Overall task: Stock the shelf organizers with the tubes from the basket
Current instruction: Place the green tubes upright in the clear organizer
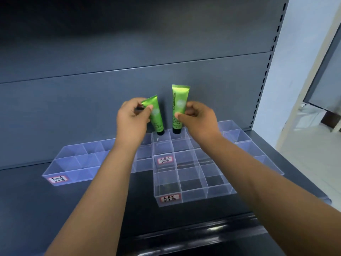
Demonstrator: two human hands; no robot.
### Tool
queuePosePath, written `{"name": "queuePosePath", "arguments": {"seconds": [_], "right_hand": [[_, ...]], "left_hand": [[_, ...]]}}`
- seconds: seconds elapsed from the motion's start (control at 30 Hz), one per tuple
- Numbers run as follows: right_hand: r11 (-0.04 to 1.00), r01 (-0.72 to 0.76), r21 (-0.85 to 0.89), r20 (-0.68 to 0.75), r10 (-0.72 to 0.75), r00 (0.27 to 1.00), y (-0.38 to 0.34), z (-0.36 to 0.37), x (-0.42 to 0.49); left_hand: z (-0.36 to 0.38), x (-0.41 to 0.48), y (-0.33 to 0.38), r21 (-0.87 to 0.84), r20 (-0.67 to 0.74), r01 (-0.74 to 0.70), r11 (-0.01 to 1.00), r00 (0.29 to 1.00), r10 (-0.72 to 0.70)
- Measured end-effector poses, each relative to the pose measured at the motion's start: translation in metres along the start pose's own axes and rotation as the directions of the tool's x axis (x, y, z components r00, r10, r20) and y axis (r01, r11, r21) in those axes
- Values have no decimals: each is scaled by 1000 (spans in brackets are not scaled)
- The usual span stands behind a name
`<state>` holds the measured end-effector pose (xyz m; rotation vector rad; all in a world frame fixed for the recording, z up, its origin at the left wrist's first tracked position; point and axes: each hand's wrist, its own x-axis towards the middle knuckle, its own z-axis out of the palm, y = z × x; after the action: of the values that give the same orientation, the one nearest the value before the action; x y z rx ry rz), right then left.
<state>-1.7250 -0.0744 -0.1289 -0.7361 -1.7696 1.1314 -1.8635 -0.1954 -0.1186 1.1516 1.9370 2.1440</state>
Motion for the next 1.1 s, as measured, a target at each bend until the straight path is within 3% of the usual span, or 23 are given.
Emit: {"name": "queuePosePath", "arguments": {"seconds": [0.23, 0.6, 0.77, 1.1], "right_hand": [[1000, -11, 4, 15, 11, 1000, 23, 10, 29], [919, 93, -383, 204, -13, 979, 44, 16, 34], [871, 105, -480, 214, 0, 977, 50, 18, 35], [834, 64, -548, 205, 60, 977, 65, 18, 42]], "left_hand": [[26, 12, -22, 35, 87, 25, 999, 996, -28], [32, 19, -61, 116, 135, 44, 992, 989, -60], [30, 19, -71, 127, 174, 51, 991, 982, -73], [25, 31, -76, 136, 88, 105, 985, 989, -118]]}}
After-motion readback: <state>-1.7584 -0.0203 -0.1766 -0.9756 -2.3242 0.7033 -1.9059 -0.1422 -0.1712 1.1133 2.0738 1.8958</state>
